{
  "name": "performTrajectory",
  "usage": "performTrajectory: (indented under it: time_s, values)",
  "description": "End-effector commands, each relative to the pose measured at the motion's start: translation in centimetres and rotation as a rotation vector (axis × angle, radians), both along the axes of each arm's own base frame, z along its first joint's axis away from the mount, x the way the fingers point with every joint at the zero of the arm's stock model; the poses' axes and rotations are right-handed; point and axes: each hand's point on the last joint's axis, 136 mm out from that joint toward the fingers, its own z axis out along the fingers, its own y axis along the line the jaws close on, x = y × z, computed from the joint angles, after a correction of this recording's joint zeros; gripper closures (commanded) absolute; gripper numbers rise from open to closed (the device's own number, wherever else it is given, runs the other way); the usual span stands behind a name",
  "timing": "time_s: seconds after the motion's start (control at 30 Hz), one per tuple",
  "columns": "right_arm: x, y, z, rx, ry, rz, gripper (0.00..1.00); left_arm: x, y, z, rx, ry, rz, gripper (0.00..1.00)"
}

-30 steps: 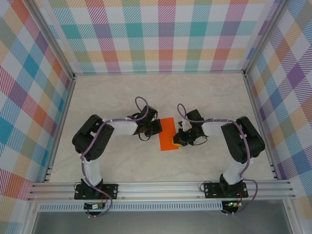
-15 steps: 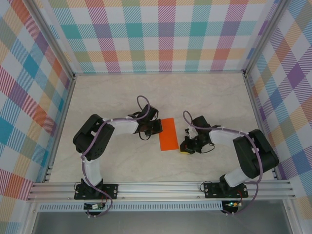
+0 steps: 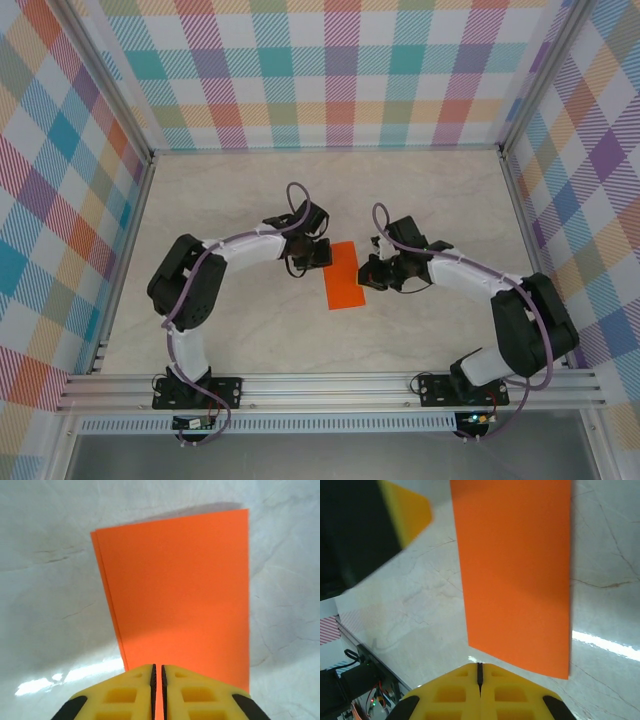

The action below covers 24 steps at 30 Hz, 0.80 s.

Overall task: Fold a paper plane with a square sheet of paper (pick it up from the middle)
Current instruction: Move the square sheet of paper to the center of the table.

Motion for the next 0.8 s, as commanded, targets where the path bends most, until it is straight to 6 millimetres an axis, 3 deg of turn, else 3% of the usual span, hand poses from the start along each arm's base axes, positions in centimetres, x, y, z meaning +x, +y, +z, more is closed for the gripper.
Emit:
performTrajectory:
  time_s: [0.0,0.17,0.43,0.57,0.77]
  values:
    - [1.4,1.0,0.2,-0.010,-0.010,-0.029,1.00,0.4,3.3,3.5,0.050,-0.055,0.109,0.81]
    - [1.3,2.3,-1.4,-0.045,0.020,-0.004,1.00,-0.1,8.4,4.4,0.108,-0.085,0.256,0.63]
    - [0.6,4.3,-3.8,-0.083,0.064,0.051,1.00,-2.2,15.6,5.1,0.194,-0.130,0.458,0.22]
    - [0.4,5.1,-4.9,-0.103,0.082,0.063,1.00,-3.2,17.4,5.0,0.214,-0.134,0.508,0.11]
    - [0.1,6.4,-6.8,-0.141,0.109,0.048,1.00,-3.8,18.7,5.1,0.234,-0.130,0.524,0.04]
